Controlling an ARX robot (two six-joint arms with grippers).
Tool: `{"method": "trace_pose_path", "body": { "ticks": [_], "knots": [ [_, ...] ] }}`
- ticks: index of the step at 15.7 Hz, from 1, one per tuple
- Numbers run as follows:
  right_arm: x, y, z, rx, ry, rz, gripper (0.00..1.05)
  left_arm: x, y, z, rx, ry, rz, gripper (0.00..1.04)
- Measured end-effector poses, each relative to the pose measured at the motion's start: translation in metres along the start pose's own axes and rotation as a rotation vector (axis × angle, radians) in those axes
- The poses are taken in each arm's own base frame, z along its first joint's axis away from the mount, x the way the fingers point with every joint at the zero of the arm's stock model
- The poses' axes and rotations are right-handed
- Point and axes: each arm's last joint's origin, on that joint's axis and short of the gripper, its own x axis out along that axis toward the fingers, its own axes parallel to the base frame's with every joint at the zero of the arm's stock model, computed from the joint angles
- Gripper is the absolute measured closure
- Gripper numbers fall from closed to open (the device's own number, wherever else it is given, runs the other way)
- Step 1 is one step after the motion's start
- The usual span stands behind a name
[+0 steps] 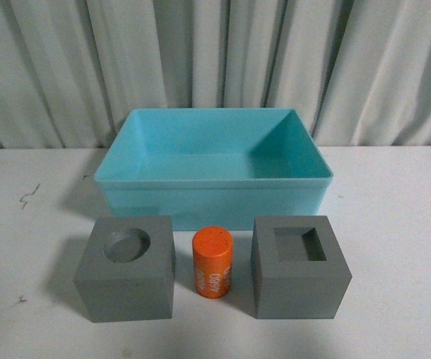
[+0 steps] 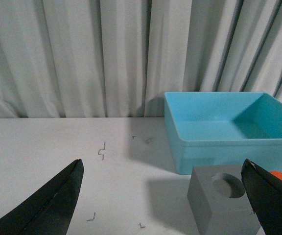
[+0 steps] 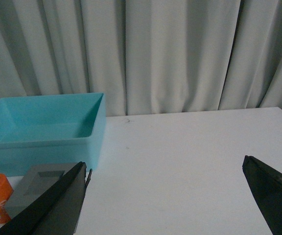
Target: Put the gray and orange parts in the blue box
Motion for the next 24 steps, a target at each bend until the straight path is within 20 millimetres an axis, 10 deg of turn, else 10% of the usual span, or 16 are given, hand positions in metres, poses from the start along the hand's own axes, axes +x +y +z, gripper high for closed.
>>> {"method": "trace_pose_path", "body": {
  "ticks": [15,16,20,24],
  "knots": [
    [-0.001,0.000,-0.002,0.020,0.101,-0.050,0.06,0.000,0.000,0.000,0.000,0.000,0.000,0.07],
    [0.007,-0.003,0.002,0.016,0.376,-0.194,0.06,0.000,0.000,0.000,0.000,0.000,0.001,0.07],
    [0.084,-0.040,0.059,-0.025,0.305,-0.188,0.06,0.000,0.000,0.000,0.000,0.000,0.000,0.07],
    [0.168,0.005,0.030,-0.057,0.419,0.072,0.06,0.000,0.000,0.000,0.000,0.000,0.000,0.07]
  ]
}}
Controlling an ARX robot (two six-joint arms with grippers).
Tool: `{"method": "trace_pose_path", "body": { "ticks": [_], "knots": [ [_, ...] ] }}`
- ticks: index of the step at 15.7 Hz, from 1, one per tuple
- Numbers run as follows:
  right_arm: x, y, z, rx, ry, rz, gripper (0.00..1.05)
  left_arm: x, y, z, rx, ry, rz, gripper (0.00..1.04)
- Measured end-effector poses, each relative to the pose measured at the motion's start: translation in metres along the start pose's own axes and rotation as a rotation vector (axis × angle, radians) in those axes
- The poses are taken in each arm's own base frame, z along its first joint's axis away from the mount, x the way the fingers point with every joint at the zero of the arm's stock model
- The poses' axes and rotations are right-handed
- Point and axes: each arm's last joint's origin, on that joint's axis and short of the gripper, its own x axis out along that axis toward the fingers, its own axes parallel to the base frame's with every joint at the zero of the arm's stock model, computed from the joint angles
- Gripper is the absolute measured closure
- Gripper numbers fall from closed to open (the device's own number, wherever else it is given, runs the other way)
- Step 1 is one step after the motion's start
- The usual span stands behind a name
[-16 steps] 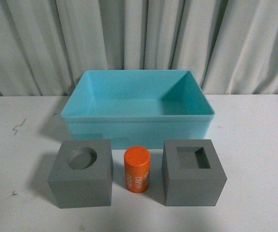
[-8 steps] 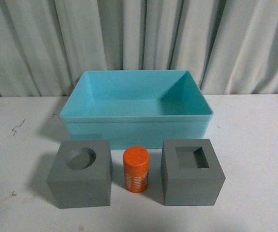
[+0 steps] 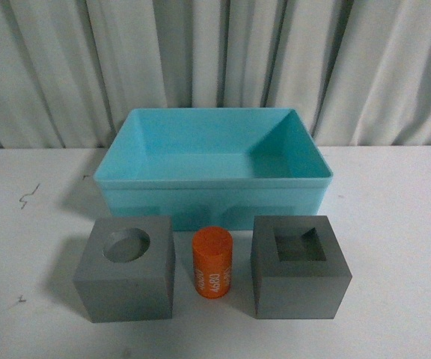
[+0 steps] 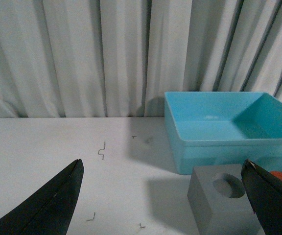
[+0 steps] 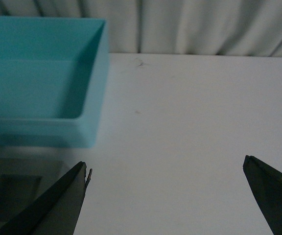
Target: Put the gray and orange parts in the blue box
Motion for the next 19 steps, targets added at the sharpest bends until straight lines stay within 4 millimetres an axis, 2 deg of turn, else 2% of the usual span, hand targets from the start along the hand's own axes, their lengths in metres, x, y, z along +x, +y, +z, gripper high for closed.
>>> {"method": "trace_pose_path", "body": {
  "ticks": [2,4,6,14,19],
  "knots": [
    [0.029,0.048,-0.013,-0.008,0.067,0.096,0.06,0.000,0.000,0.000,0.000,0.000,0.000,0.07],
    [0.043,0.088,-0.026,-0.007,0.133,0.149,0.06,0.000,0.000,0.000,0.000,0.000,0.000,0.07],
    [0.050,0.107,-0.042,-0.003,0.193,0.141,0.06,0.000,0.000,0.000,0.000,0.000,0.000,0.07],
    [0.067,0.111,-0.070,0.002,0.275,0.079,0.06,0.000,0.000,0.000,0.000,0.000,0.000,0.07],
    [0.078,0.113,-0.075,0.021,0.279,0.066,0.06,0.000,0.000,0.000,0.000,0.000,0.000,0.07]
  ]
}}
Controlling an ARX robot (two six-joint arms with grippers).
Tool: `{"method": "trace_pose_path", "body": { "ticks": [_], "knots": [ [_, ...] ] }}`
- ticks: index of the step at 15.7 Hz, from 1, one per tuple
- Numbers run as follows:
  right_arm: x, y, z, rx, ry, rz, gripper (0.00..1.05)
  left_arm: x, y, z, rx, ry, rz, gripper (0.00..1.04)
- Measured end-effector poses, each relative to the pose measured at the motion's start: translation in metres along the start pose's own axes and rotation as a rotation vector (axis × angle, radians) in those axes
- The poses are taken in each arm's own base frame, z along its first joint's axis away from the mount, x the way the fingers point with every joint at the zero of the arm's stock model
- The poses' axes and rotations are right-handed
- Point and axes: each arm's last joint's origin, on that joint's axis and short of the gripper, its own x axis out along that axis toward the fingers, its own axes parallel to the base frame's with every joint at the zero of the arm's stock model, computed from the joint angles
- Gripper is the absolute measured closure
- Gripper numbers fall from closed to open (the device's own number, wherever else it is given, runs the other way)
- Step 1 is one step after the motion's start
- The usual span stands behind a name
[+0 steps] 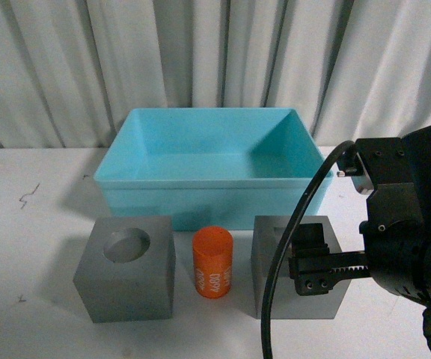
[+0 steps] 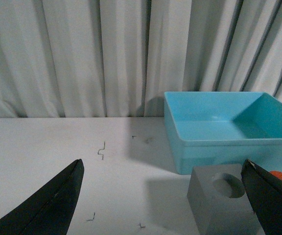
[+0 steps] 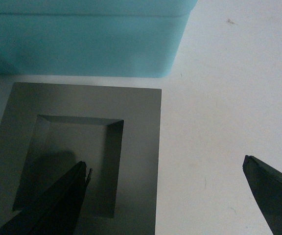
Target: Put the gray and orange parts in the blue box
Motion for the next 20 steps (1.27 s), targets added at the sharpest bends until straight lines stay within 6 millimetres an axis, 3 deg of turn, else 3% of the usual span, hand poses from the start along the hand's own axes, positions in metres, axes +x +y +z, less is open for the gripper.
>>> {"method": "trace_pose_path", "body": {
  "ticks": [2,9,12,14,16,17,18,20],
  "knots": [
    [0.002,0.000,-0.001,0.016,0.000,-0.004,0.07,0.000,0.000,0.000,0.000,0.000,0.000,0.07],
    [0.000,-0.004,-0.004,0.040,-0.003,-0.015,0.82,0.000,0.000,0.000,0.000,-0.001,0.000,0.07],
    [-0.022,-0.017,0.003,0.059,0.012,-0.028,0.87,0.000,0.000,0.000,0.000,-0.001,0.000,0.07],
    [-0.060,-0.024,0.043,0.094,-0.126,0.017,0.87,0.000,0.000,0.000,0.000,0.000,0.000,0.07],
    [-0.100,-0.030,0.108,0.126,-0.377,0.056,0.87,0.000,0.000,0.000,0.000,0.000,0.000,0.07],
    [-0.111,-0.033,0.142,0.144,-0.510,0.062,0.87,0.000,0.000,0.000,0.000,0.000,0.000,0.07],
    [-0.108,-0.032,0.162,0.136,-0.564,0.050,0.87,0.000,0.000,0.000,0.000,0.000,0.000,0.07],
    [-0.071,-0.021,0.178,0.102,-0.549,0.042,0.87,0.000,0.000,0.000,0.000,0.000,0.000,0.07]
  ]
}}
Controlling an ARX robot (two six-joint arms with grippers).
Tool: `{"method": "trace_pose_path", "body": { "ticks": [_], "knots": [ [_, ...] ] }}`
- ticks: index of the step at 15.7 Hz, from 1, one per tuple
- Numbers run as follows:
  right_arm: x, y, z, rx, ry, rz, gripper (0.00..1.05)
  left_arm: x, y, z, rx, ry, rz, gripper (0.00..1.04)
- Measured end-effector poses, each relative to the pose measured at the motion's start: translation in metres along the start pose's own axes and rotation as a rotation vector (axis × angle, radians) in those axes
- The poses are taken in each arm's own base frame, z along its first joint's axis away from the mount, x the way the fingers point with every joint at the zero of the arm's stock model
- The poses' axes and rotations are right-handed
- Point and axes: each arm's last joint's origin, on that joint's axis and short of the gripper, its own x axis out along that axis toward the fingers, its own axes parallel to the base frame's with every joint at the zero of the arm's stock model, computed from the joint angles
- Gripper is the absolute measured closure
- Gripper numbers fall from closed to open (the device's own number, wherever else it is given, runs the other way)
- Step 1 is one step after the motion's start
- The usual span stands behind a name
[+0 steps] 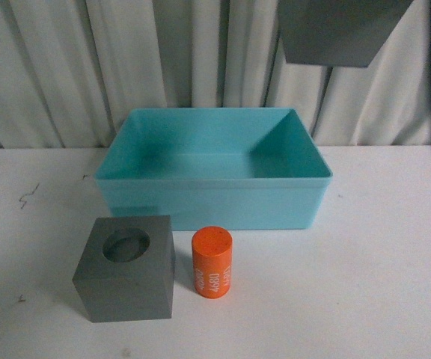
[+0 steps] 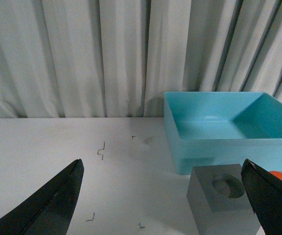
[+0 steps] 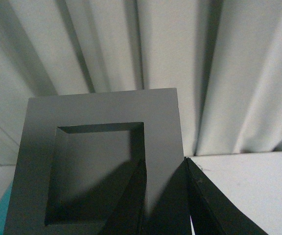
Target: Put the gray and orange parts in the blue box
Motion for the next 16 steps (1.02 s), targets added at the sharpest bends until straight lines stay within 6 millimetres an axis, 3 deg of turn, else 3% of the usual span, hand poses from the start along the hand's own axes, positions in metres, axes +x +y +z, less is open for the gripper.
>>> {"method": "trace_pose_path", "body": {
  "ticks": [5,7,10,11,16],
  "knots": [
    [0.079,0.017,-0.036,0.056,0.087,-0.020,0.87,0.000,0.000,0.000,0.000,0.000,0.000,0.07],
    [0.105,0.016,-0.070,0.085,0.185,-0.051,0.87,0.000,0.000,0.000,0.000,0.000,0.000,0.07],
    [0.124,0.022,-0.111,0.088,0.289,-0.063,0.87,0.000,0.000,0.000,0.000,0.000,0.000,0.07],
    [0.133,0.027,-0.118,0.091,0.299,-0.063,0.87,0.000,0.000,0.000,0.000,0.000,0.000,0.07],
    [0.140,0.027,-0.135,0.077,0.338,-0.089,0.87,0.000,0.000,0.000,0.000,0.000,0.000,0.07]
  ]
}}
